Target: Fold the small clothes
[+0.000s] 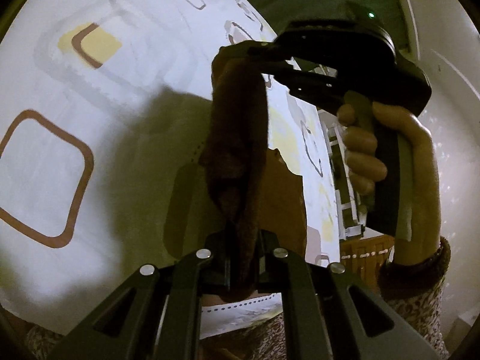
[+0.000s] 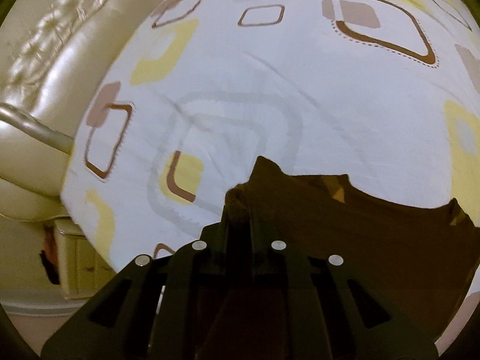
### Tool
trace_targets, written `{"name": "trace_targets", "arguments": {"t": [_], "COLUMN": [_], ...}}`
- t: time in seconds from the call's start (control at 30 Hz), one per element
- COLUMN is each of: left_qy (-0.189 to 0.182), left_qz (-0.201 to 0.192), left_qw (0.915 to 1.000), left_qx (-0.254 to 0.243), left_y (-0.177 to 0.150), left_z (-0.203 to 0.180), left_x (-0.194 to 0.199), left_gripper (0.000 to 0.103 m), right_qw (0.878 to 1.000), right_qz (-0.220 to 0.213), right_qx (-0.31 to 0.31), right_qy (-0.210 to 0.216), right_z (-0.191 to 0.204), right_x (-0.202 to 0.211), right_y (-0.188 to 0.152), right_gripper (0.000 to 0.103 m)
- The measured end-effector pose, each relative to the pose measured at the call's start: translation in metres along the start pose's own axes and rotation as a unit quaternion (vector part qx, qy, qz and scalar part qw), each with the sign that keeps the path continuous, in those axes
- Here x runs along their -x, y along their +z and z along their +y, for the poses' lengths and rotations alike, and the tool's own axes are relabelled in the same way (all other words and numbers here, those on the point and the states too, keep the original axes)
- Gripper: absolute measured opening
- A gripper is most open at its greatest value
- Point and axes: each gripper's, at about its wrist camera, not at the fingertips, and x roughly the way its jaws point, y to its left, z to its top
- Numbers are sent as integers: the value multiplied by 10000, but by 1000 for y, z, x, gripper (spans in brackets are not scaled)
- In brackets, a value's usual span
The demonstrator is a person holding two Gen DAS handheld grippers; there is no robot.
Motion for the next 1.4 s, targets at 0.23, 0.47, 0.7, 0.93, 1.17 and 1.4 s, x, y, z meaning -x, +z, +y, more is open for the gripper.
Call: {"name": "trace_targets", "arguments": {"t": [0.23, 0.47, 0.7, 0.93, 1.17, 1.4], "left_qy": [192, 312, 482, 689, 712, 897], "left_qz": [63, 197, 410, 525, 829, 1024], "left_qw": [9991, 9970, 9924, 9862, 9827, 9765], "left_qx": [-368, -675, -1053, -1410, -1495, -1671], "left_y": [6, -7, -26, -46, -68, -86], "left_z": [-20, -57, -98, -129, -144, -143], "left_x": [13, -17, -55, -96, -139, -165], "left_gripper": [9, 10, 10, 10, 10, 10], "right_qw": [9984, 9934, 9858, 9748, 9653, 9534], "right_qz": [-310, -624, -947, -1183, -1318, -1388], "right_qx": [-219, -486, -820, -1150, -1502, -1875], "right_qy": [418, 834, 1118, 1499, 1680, 1912], "right_z": [-30, -73, -134, -204, -275, -328], "right_x": [38, 75, 107, 127, 129, 117], "right_y": [-9, -23, -47, -73, -108, -146], "right_gripper": [10, 10, 10, 10, 10, 10]}}
